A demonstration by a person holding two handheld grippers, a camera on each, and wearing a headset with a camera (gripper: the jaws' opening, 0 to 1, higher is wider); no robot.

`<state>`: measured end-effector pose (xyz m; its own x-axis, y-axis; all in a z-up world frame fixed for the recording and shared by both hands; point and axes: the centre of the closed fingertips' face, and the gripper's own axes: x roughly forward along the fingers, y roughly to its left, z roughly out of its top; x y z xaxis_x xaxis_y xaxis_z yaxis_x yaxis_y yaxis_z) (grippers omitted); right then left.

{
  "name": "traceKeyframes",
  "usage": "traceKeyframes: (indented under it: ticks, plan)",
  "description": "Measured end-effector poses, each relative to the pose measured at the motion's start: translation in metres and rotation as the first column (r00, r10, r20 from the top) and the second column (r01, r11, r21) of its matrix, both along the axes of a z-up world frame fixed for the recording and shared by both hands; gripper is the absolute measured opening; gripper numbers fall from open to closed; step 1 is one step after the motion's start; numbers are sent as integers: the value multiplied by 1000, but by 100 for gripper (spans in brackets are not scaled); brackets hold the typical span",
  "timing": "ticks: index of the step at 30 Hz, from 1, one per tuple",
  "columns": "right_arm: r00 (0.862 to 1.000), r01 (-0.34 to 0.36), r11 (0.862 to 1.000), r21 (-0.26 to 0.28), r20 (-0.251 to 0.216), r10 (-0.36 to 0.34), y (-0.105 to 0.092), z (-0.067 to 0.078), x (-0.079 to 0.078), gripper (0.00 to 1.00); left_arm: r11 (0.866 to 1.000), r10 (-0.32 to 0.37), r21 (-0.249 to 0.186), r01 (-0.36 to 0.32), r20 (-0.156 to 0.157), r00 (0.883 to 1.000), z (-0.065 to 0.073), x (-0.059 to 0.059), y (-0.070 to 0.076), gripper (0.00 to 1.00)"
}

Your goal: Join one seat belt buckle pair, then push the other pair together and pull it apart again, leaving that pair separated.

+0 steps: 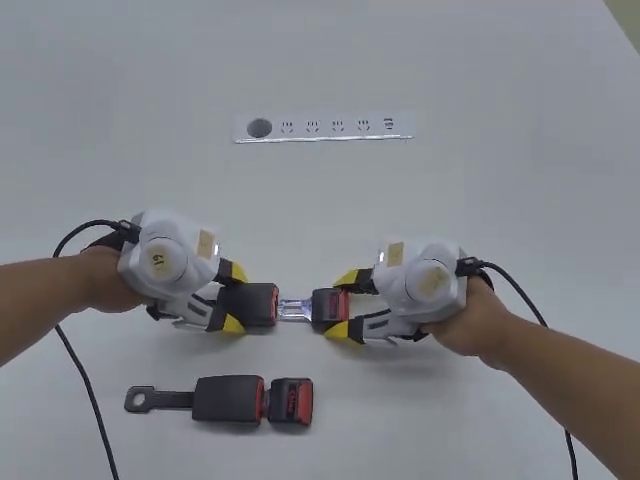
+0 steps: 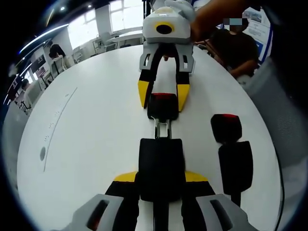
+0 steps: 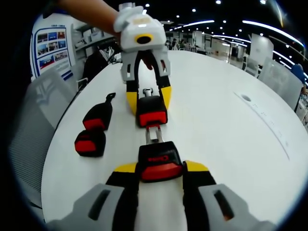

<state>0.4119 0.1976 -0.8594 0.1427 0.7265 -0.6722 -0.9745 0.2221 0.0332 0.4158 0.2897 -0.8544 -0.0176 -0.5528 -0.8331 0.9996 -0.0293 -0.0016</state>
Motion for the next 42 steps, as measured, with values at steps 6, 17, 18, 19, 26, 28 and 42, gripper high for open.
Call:
traceKeyframes:
  ticks: [6, 17, 18, 19, 26, 28, 42]
  plan:
    - [1000, 15, 1000, -11, -9, -15, -17, 0, 0, 35, 1000, 4, -1, -4, -1, 1000, 0, 0, 0, 34]
    - [998, 57, 998, -29, -22, -58, -52, 0, 2, 35, 1000, 6, 1, -6, -1, 1000, 0, 1, 2, 34]
    - [998, 61, 998, -30, -24, -62, -54, 1, 2, 35, 1000, 6, 2, -6, -1, 1000, -1, 2, 2, 34]
    - [998, 60, 998, -29, -19, -61, -56, 1, 1, 35, 1000, 6, 2, -6, -1, 1000, -1, 2, 2, 34]
    - [996, 83, 995, -49, -17, -84, -80, 2, -2, 35, 1000, 11, 8, -11, -3, 1000, -3, 4, 3, 35]
    - [995, 95, 994, -50, -23, -96, -85, 3, -3, 35, 1000, 13, 8, -13, -3, 1000, -3, 4, 4, 35]
    - [992, 116, 991, -73, -36, -119, -119, 1, -12, 36, 1000, 13, 23, -13, 1, 1000, -5, 3, 4, 35]
